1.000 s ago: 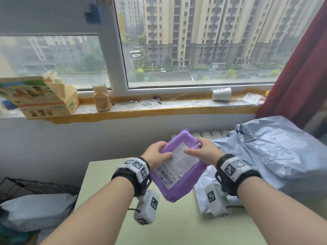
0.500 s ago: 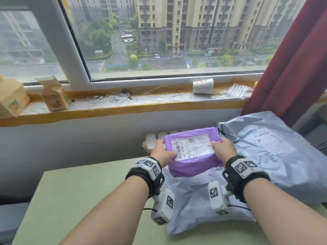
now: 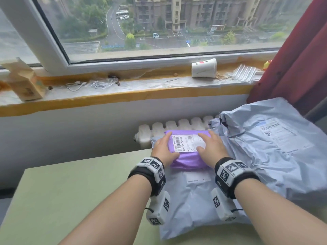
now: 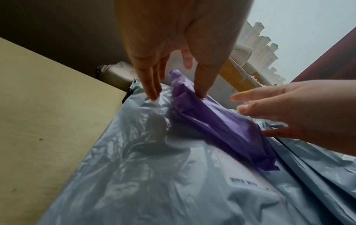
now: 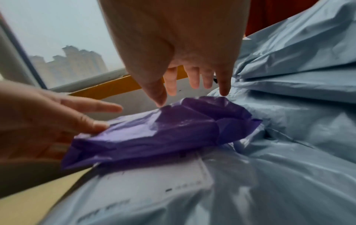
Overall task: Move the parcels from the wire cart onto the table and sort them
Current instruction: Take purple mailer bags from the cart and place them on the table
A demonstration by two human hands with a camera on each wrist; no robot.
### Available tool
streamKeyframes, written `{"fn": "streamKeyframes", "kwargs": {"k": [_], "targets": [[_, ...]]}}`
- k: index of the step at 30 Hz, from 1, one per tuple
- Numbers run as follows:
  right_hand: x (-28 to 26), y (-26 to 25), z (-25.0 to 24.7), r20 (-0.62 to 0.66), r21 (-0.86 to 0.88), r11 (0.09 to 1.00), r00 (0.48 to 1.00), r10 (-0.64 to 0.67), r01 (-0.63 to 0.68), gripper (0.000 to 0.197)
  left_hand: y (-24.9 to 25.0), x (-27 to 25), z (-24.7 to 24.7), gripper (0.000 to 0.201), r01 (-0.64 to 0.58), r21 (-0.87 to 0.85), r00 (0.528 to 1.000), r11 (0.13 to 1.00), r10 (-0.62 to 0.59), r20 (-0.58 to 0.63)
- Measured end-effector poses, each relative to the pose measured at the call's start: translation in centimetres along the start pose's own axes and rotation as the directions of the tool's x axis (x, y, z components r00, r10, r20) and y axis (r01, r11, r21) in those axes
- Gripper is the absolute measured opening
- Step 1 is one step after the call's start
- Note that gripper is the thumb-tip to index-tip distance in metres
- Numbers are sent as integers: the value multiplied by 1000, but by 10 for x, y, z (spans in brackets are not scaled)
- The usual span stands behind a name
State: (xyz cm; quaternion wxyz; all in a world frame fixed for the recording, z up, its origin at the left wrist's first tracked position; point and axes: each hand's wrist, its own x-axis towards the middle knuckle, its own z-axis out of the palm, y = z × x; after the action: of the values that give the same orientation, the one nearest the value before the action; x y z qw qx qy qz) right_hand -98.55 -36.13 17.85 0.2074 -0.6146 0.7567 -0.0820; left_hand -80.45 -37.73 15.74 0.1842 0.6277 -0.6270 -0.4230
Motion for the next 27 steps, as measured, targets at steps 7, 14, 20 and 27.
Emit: {"fn": "streamKeyframes", "kwargs": {"k": [7,14,20,27], "targets": [[7,3,30,188,-140,990,982,-2,29,62,-4,7,12,68,-7,141,998,990,-2,63],[8,13,37,248,-140,990,968,46,-11,64,-17,9,26,83,1,229,993,973,-28,116],[4,12,40,246,-142,990,968,58,-23,62,-21,10,28,87,-3,252,992,968,-28,120],[-3,3,23,204,-154,988,978,46,-14,60,-12,-2,15,85,-3,90,996,996,-5,85]]}}
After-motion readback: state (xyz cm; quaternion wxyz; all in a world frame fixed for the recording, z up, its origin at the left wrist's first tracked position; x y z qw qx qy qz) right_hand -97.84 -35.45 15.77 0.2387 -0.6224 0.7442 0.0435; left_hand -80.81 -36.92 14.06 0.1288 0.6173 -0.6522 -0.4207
